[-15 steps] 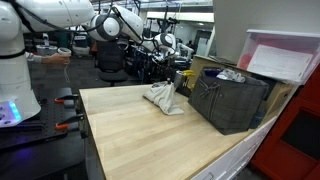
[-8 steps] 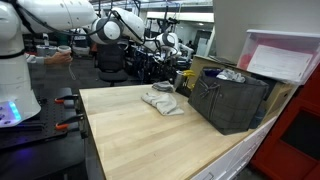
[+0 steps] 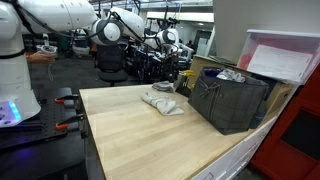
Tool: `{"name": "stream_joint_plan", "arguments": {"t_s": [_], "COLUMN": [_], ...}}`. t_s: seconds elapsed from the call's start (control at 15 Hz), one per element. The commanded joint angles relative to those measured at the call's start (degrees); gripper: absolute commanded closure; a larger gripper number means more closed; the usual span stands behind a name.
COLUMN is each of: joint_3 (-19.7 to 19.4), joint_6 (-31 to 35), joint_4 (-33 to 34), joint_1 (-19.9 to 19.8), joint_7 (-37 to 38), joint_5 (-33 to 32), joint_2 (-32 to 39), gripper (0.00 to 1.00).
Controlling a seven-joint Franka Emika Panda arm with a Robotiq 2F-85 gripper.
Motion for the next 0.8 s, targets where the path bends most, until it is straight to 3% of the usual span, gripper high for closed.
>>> {"name": "stream_joint_plan", "arguments": {"t_s": [0.0, 0.07, 0.13, 0.2, 0.27, 0.33, 0.4, 0.47, 0.53, 0.6, 0.67, 0.73], "joint_3": [2.0, 1.3, 2.5, 2.5, 1.6, 2.8, 3.0, 1.9, 2.0, 3.3, 2.3, 2.4], "joint_6": [-1.2, -3.9, -1.1, -1.7, -4.7, -2.4, -3.0, -6.0, -6.9, -5.5, -8.7, -9.3], "joint_4": [-1.3, 5.1, -1.3, -1.3, 4.9, -1.4, -1.5, 4.8, 4.9, -1.0, 5.4, 5.7], "joint_1": [-1.3, -1.7, -1.5, -1.6, -1.8, -1.7, -1.6, -1.5, -1.4, -1.2, -1.2, -1.1], "joint_7": [-3.8, -5.5, -6.1, -6.9, -8.6, -8.3, -9.1, -10.3, -11.1, -10.8, -12.2, -12.8], "joint_5": [2.2, 3.6, 2.6, 2.8, 4.2, 3.2, 3.3, 4.6, 4.7, 3.8, 5.3, 5.5], "joint_2": [-0.1, 3.9, 1.0, 1.6, 5.8, 3.0, 3.8, 7.9, 8.6, 5.9, 9.8, 10.4], "gripper": [0.0, 0.0, 0.0, 0.0, 0.0, 0.0, 0.0, 0.0, 0.0, 0.0, 0.0, 0.0]}}
